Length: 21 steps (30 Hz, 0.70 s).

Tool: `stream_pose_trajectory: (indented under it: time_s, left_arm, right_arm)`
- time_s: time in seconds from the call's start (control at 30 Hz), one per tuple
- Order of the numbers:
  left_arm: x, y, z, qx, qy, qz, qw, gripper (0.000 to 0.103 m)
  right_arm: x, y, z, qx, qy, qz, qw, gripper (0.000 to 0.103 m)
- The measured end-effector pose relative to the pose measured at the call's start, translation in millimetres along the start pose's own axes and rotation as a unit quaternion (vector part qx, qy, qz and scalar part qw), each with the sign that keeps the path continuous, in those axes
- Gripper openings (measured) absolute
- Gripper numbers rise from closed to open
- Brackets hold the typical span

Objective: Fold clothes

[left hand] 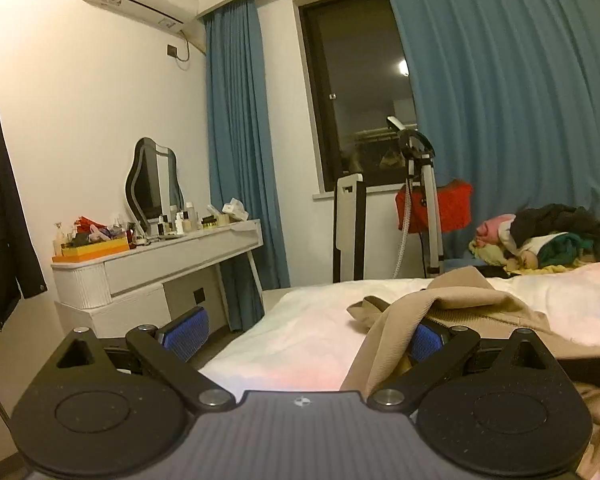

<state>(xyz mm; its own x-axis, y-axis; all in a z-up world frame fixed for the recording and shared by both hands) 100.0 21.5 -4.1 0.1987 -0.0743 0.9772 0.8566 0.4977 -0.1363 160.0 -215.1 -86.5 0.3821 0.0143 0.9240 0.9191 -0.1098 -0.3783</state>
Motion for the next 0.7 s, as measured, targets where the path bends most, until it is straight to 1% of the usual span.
stream_pose_trajectory:
  time_s: [0.03, 0.07, 0.1, 0.13, 0.17, 0.2, 0.3, 0.4, 0.47, 0.53, 0.7]
  left_arm:
    - [0, -1, 4, -0.006, -0.019, 0.001, 0.9998, 0.101]
    - [1, -1, 8, -0.016, -0.041, 0.002, 0.999, 0.101]
    - [3, -1, 14, -0.027, -0.062, 0.002, 0.9977, 0.101]
    - [7, -5, 21, -0.031, -0.079, -0.002, 0.9964, 0.101]
    - [13, -11, 28, -0.031, -0.094, -0.012, 0.995, 0.101]
    - [18, -17, 35, -0.03, -0.11, -0.022, 0.9933, 0.101]
    - [43, -35, 58, -0.028, -0.137, -0.064, 0.9881, 0.102]
    - [80, -54, 80, -0.027, -0.149, -0.099, 0.9835, 0.102]
    - [107, -67, 95, -0.028, -0.158, -0.122, 0.9795, 0.102]
    - [140, -81, 113, -0.037, -0.174, -0.14, 0.9741, 0.102]
    - [234, -109, 160, -0.065, -0.215, -0.179, 0.9578, 0.103]
  right_arm:
    - [1, -4, -4, -0.003, 0.015, -0.012, 1.0, 0.103]
    - [5, -11, -8, -0.008, 0.03, -0.036, 0.999, 0.103]
    - [11, -24, -13, -0.016, 0.042, -0.073, 0.996, 0.103]
    - [17, -42, -16, -0.029, 0.047, -0.123, 0.991, 0.103]
    - [23, -59, -16, -0.038, 0.048, -0.167, 0.984, 0.103]
    - [29, -74, -17, -0.039, 0.052, -0.195, 0.979, 0.103]
    - [51, -113, -18, -0.031, 0.059, -0.255, 0.965, 0.103]
    - [80, -147, -19, -0.026, 0.046, -0.298, 0.953, 0.103]
    - [107, -169, -21, -0.016, 0.044, -0.313, 0.949, 0.103]
    - [135, -192, -24, -0.002, 0.048, -0.327, 0.944, 0.103]
    - [210, -267, -35, 0.025, 0.044, -0.393, 0.918, 0.103]
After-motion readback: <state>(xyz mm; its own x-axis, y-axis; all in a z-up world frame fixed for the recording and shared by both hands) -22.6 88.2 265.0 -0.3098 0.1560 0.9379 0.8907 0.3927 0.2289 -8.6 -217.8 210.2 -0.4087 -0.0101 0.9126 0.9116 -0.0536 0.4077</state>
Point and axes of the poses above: each gripper's, at about its wrist camera, not at the fingertips, and y roughly the way its jaws point, z to its left, x to its top, the point moved 2 cm from there along y, roughly the way its jaws point, and after that the axes turned 9 degrees about x, right-handed, at the moved point
